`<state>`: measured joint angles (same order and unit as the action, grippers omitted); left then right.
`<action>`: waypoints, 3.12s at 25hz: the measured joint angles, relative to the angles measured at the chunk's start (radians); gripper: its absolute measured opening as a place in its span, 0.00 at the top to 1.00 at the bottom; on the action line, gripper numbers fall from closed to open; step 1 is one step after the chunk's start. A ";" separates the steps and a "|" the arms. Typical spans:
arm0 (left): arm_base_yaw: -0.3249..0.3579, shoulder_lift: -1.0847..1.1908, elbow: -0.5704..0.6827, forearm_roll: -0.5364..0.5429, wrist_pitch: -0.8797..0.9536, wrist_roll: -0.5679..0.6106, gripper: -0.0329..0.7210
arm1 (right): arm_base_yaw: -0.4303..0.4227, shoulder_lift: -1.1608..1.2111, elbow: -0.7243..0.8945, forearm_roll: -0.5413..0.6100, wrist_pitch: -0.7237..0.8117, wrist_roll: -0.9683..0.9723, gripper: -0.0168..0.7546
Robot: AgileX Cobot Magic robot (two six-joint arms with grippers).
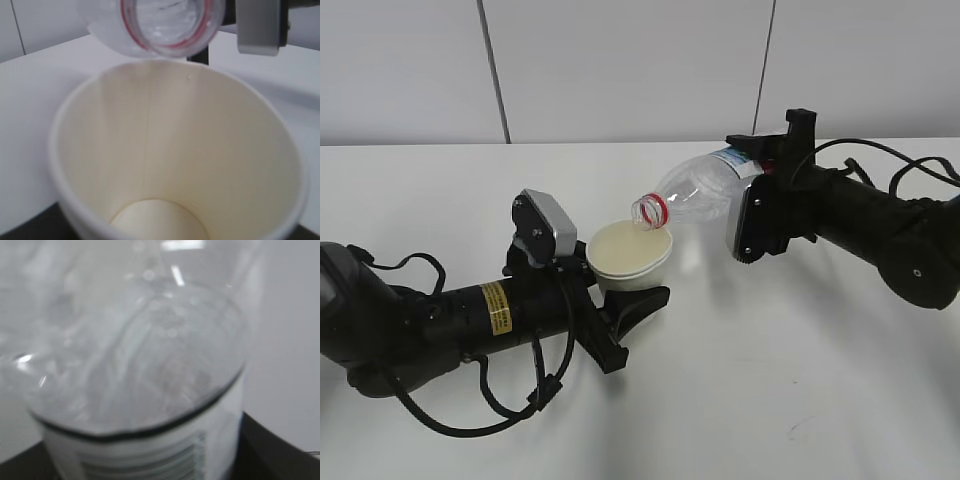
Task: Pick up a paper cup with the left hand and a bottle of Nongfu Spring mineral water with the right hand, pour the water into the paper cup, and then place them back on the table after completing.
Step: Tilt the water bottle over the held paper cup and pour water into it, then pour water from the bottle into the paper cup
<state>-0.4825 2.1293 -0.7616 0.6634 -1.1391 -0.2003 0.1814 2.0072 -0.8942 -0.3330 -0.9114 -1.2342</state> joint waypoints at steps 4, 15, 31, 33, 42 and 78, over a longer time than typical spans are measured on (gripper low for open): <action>0.000 0.000 0.000 0.000 0.000 0.000 0.42 | 0.000 0.000 0.000 0.004 -0.019 -0.031 0.44; 0.000 0.000 0.000 0.001 0.000 0.000 0.43 | 0.000 0.000 0.000 0.020 -0.019 -0.082 0.44; 0.000 0.000 0.000 0.001 0.001 0.000 0.43 | 0.000 0.000 -0.002 0.023 -0.020 -0.109 0.44; 0.000 0.000 0.000 0.001 0.002 0.000 0.43 | 0.000 0.000 -0.002 0.023 -0.020 -0.109 0.44; 0.000 0.000 0.000 0.001 0.003 0.000 0.43 | 0.000 0.000 -0.002 0.030 -0.063 -0.112 0.44; 0.000 0.000 0.000 0.001 0.004 0.000 0.43 | 0.000 0.000 -0.002 0.048 -0.070 -0.149 0.44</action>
<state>-0.4825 2.1293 -0.7616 0.6642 -1.1349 -0.2003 0.1814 2.0072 -0.8962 -0.2846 -0.9817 -1.3834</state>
